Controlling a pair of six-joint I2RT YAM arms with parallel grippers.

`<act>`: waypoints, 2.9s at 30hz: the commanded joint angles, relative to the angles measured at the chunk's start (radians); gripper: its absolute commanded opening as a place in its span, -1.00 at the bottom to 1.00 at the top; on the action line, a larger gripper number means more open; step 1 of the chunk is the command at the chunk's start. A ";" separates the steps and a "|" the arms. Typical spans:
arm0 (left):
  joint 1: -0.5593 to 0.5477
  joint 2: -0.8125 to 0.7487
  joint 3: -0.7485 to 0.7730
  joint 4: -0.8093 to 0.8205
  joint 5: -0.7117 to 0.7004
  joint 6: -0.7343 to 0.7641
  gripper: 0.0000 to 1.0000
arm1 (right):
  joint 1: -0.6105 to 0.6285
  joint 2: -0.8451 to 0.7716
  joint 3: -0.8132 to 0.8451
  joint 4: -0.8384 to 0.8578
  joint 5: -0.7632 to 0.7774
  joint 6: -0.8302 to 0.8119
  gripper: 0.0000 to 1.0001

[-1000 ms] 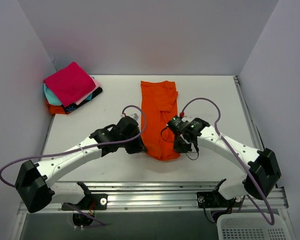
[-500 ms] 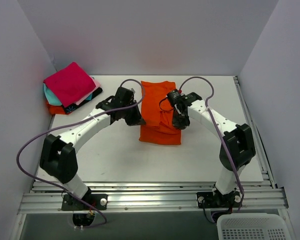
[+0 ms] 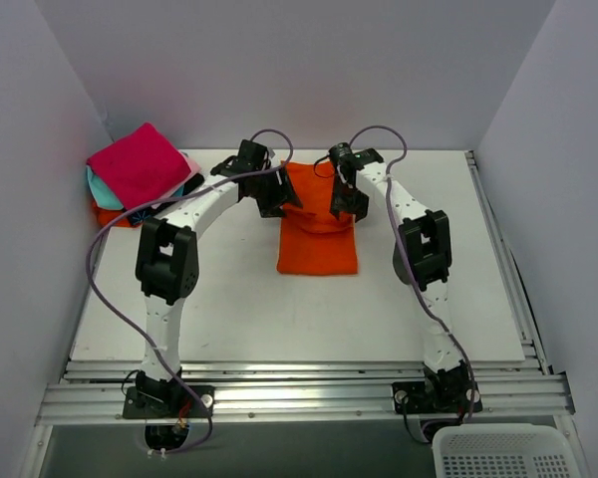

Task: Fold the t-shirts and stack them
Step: Fold the folded rectangular tshirt in 1/3 of the way, then grab one side of the 2/3 rectangular tshirt with both arms

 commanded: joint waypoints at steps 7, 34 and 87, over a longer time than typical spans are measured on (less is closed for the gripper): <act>0.094 0.190 0.223 0.018 0.084 -0.060 0.88 | -0.120 0.208 0.440 -0.200 -0.013 -0.033 1.00; 0.009 -0.416 -0.808 0.495 -0.010 -0.235 0.88 | 0.002 -0.604 -0.964 0.549 -0.269 0.171 0.89; -0.217 -0.618 -0.839 0.169 -0.124 -0.213 -0.95 | 0.059 -0.814 -1.054 0.290 -0.154 0.173 -1.00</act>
